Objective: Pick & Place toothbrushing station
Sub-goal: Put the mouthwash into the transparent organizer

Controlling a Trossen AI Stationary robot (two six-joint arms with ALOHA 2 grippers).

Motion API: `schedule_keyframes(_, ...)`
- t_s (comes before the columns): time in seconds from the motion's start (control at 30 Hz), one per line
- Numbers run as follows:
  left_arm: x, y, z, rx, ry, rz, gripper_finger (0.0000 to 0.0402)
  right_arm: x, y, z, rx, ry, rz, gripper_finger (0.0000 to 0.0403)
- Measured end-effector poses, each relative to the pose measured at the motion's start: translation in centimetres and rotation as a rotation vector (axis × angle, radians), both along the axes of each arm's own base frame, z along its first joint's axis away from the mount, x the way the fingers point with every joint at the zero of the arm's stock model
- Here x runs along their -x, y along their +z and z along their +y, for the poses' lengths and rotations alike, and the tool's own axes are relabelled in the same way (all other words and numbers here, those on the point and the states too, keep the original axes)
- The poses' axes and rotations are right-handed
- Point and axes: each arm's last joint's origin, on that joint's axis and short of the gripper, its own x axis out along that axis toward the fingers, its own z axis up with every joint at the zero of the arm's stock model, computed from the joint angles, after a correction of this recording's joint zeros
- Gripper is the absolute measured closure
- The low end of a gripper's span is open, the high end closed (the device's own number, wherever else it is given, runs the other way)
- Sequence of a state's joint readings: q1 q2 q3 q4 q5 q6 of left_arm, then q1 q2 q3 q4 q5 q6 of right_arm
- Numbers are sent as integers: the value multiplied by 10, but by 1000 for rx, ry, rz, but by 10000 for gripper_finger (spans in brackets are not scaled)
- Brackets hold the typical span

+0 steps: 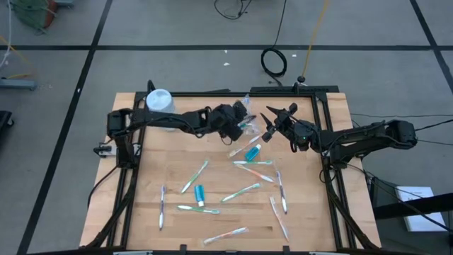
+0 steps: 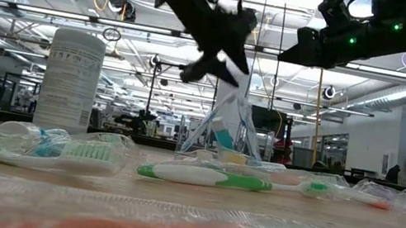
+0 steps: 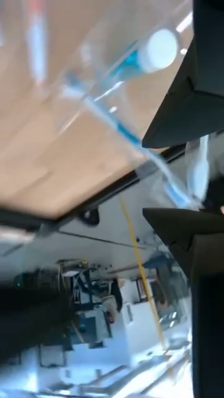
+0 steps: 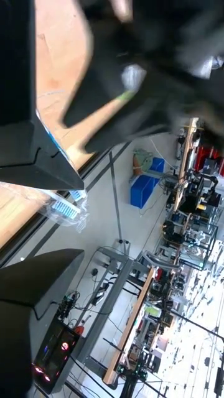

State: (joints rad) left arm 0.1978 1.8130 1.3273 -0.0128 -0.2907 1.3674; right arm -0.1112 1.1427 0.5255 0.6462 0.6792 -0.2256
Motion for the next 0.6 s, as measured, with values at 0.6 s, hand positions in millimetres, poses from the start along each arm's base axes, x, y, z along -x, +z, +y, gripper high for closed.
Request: schedule_keyframes(0.6, 134, 141, -5, 758, 312, -540, 276, -3, 0, 2, -74, 166, -61, 248)
